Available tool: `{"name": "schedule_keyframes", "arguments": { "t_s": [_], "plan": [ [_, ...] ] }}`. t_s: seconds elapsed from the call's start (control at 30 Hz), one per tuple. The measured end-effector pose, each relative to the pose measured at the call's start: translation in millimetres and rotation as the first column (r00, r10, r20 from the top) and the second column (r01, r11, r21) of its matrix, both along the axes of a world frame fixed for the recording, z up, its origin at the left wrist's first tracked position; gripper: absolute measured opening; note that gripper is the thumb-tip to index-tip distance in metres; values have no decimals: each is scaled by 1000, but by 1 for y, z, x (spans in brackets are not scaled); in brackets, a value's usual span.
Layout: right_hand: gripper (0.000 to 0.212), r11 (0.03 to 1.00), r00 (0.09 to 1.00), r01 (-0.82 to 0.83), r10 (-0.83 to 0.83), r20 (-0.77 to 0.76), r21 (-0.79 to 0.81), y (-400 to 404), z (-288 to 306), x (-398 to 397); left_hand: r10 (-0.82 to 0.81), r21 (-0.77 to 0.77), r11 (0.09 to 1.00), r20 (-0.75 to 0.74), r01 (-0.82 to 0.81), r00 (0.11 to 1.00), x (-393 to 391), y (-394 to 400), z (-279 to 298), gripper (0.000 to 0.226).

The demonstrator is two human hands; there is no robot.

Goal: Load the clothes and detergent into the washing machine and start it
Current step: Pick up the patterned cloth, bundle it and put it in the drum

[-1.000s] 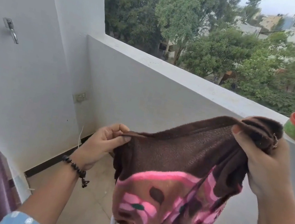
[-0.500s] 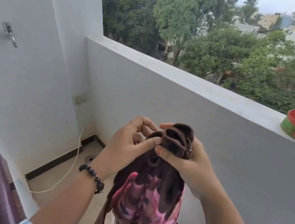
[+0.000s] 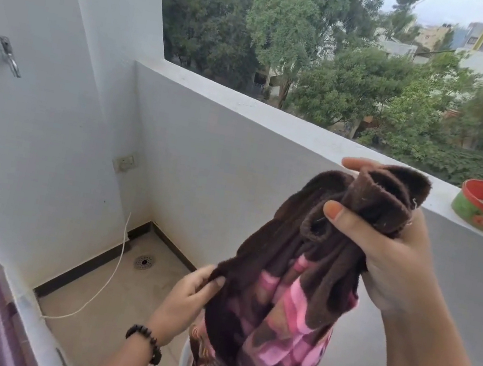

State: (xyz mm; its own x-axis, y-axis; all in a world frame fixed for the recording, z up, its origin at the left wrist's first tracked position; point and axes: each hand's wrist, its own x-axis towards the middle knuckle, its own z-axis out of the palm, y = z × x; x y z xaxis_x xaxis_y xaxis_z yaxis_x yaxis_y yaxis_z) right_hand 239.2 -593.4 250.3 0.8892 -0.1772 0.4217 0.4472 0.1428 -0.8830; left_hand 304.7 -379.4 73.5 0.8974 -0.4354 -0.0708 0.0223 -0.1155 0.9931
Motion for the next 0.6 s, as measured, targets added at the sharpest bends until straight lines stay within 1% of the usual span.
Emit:
{"name": "schedule_keyframes", "arguments": {
  "t_s": [0.07,0.17,0.2,0.3,0.37,0.43,0.5,0.6],
  "plan": [
    [49,1000,998,2,-1,-60,14,-2,-8,3,81,-90,992,-15,-82,997,8,2,19,21],
    [58,999,987,-41,43,-157,19,8,-24,8,94,-190,979,90,-75,992,17,0,55,14],
    [60,998,981,-60,61,-187,14,14,-30,10,83,-196,979,145,-53,986,18,-3,67,14],
    [68,991,957,-132,117,-264,-39,35,-46,13,12,-118,993,332,29,943,19,-15,90,18],
    [80,979,936,-191,160,-313,-72,46,-55,14,23,-121,992,378,24,925,17,-21,102,25],
    [88,969,913,-232,188,-362,-83,52,-61,15,68,-154,988,395,-7,916,17,-22,107,23],
    [80,970,905,-223,169,-390,-97,52,-64,14,60,-155,988,386,0,921,18,-20,108,21],
    [51,979,923,-141,76,-376,-147,47,-63,15,-17,-131,990,314,61,949,17,-14,99,32]
  ]
}}
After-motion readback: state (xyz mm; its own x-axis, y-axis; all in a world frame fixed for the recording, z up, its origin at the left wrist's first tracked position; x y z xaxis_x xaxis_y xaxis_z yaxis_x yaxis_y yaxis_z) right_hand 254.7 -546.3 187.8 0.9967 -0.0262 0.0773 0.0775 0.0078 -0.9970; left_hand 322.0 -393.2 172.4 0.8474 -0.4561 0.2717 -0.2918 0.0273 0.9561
